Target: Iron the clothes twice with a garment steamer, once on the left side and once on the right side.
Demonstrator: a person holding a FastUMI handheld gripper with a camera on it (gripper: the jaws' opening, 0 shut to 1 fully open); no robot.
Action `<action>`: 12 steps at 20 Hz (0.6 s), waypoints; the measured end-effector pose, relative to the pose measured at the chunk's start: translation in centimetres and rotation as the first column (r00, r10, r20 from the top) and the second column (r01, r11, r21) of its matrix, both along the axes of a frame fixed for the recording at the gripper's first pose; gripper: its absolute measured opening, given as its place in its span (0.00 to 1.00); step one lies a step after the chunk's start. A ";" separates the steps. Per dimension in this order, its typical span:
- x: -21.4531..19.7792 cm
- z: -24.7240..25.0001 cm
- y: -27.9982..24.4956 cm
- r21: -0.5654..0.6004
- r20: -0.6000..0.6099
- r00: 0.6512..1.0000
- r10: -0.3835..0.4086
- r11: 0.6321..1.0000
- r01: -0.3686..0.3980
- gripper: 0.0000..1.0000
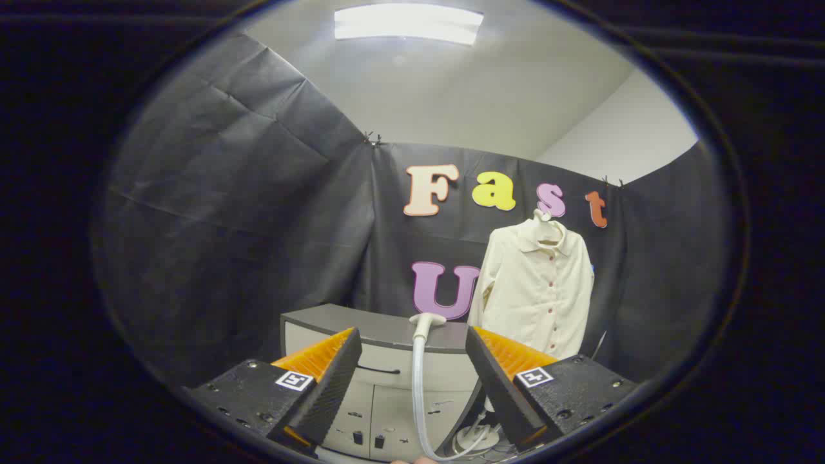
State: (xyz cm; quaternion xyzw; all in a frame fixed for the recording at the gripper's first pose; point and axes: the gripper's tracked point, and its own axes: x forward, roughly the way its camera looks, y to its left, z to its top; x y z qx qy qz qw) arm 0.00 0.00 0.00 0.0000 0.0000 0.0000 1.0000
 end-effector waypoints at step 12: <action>1.1 -1.7 -0.4 0.083 -0.048 0.999 0.013 0.997 -0.009 0.98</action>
